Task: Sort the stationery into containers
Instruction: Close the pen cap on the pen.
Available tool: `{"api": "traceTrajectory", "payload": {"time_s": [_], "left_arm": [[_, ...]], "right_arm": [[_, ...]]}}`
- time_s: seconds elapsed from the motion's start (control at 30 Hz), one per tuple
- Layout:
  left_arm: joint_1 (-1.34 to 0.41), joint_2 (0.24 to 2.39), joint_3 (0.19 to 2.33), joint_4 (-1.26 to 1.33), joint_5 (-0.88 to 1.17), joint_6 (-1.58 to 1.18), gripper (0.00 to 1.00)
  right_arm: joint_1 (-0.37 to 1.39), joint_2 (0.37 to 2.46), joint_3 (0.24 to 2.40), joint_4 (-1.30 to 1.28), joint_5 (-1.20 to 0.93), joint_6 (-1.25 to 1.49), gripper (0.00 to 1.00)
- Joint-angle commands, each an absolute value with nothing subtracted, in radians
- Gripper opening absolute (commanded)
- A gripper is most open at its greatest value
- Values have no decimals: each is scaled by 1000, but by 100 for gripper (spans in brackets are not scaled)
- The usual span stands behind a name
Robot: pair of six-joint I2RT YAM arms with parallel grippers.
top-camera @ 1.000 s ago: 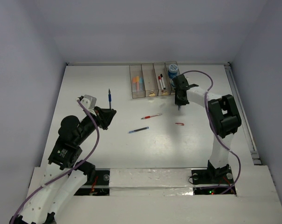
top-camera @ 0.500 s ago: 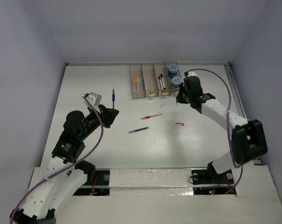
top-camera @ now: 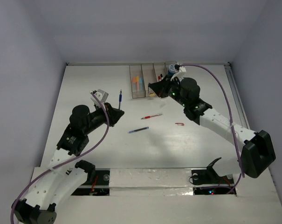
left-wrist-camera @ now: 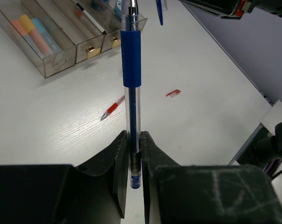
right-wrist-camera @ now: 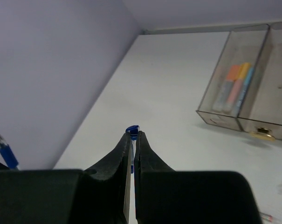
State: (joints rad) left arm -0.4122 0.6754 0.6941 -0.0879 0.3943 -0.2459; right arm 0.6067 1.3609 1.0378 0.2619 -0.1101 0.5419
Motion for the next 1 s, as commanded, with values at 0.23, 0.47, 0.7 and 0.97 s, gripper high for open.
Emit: {"api": "traceTrajectory", "payload": {"time_s": [0.23,0.47,0.7,0.97], "left_arm": [[-408,701,692,67,606,-281,0],[-408,690,687,80,612,-287,0],[-408,687,687,78,615,-288,0],[-408,693,689,72,617,-287,0]], "right_arm": [[738,1419,1000,791,-117,718,0],[805,1473,1035,914,-107,764,0],[827,1477,1052,928,-86,738,0],[827,1473,1060,973,-66,733,0]]}}
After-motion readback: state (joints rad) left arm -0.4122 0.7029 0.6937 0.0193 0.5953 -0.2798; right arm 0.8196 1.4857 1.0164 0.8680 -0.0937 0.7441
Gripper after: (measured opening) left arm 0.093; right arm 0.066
